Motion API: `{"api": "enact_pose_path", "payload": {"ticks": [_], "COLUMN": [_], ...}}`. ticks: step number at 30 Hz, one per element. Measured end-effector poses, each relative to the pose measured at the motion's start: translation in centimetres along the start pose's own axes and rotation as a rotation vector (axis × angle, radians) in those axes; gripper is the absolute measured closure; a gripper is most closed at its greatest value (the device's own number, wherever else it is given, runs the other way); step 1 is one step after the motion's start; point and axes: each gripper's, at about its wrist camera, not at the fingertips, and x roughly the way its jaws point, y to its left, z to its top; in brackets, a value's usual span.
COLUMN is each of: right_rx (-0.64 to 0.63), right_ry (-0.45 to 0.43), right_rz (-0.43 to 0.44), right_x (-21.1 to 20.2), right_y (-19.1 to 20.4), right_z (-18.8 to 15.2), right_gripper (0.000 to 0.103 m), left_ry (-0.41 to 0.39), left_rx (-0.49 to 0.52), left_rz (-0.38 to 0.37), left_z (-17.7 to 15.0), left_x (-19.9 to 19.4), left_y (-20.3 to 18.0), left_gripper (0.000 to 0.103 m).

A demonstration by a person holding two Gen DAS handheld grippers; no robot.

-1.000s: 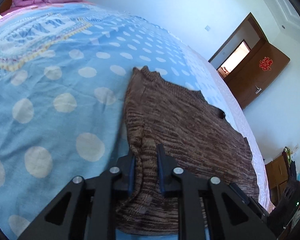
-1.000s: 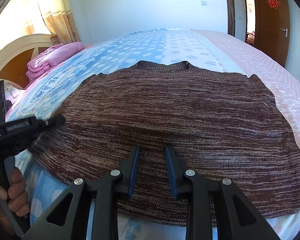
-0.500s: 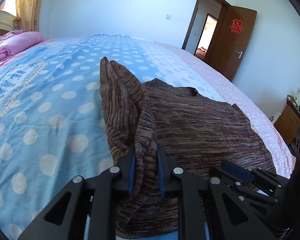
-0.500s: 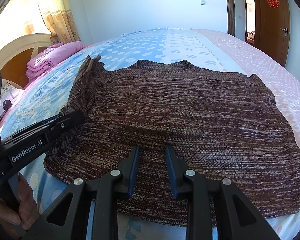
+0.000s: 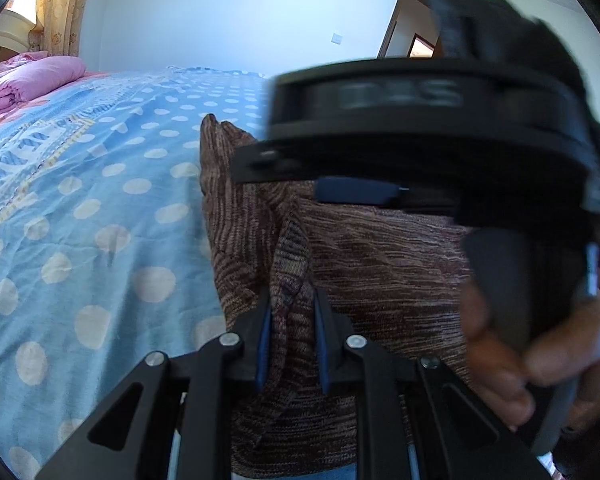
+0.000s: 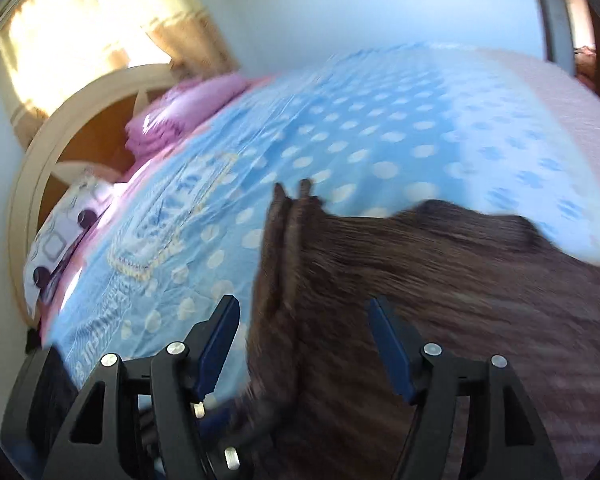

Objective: Fold small clothes

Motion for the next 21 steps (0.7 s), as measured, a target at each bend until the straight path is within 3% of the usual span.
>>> {"api": "enact_pose_path", "payload": {"ticks": [5, 6, 7, 8, 13, 16, 21], "right_rx": [-0.112, -0.119, -0.118, -0.106, -0.031, 0.043, 0.173], "right_ry": [0.081, 0.083, 0.097, 0.111, 0.009, -0.038, -0.021], "right_rz": [-0.029, -0.036, -0.032, -0.018, -0.023, -0.008, -0.047], "right_x": [3.9, 4.1, 4.5, 4.7, 1.2, -1.5, -1.8], "right_y": [1.7, 1.6, 1.3, 0.8, -1.2, -3.6, -8.9], "right_z": [0.6, 0.6, 0.6, 0.4, -0.5, -1.5, -4.5], "right_gripper": [0.037, 0.054, 0.08, 0.086, 0.092, 0.092, 0.092], "left_ry": [0.0, 0.0, 0.001, 0.002, 0.006, 0.013, 0.103], "left_rx": [-0.029, -0.033, -0.036, -0.036, -0.031, -0.008, 0.106], "left_rz": [-0.024, -0.03, -0.034, -0.034, -0.055, -0.115, -0.094], "left_z": [0.0, 0.0, 0.0, 0.0, 0.2, 0.3, -0.8], "left_x": [-0.1, -0.1, -0.1, -0.2, -0.7, -1.4, 0.7], "left_y": [0.5, 0.6, 0.6, 0.8, 0.4, -1.0, -4.7], "left_gripper": [0.086, 0.085, 0.085, 0.085, 0.085, 0.086, 0.088]}}
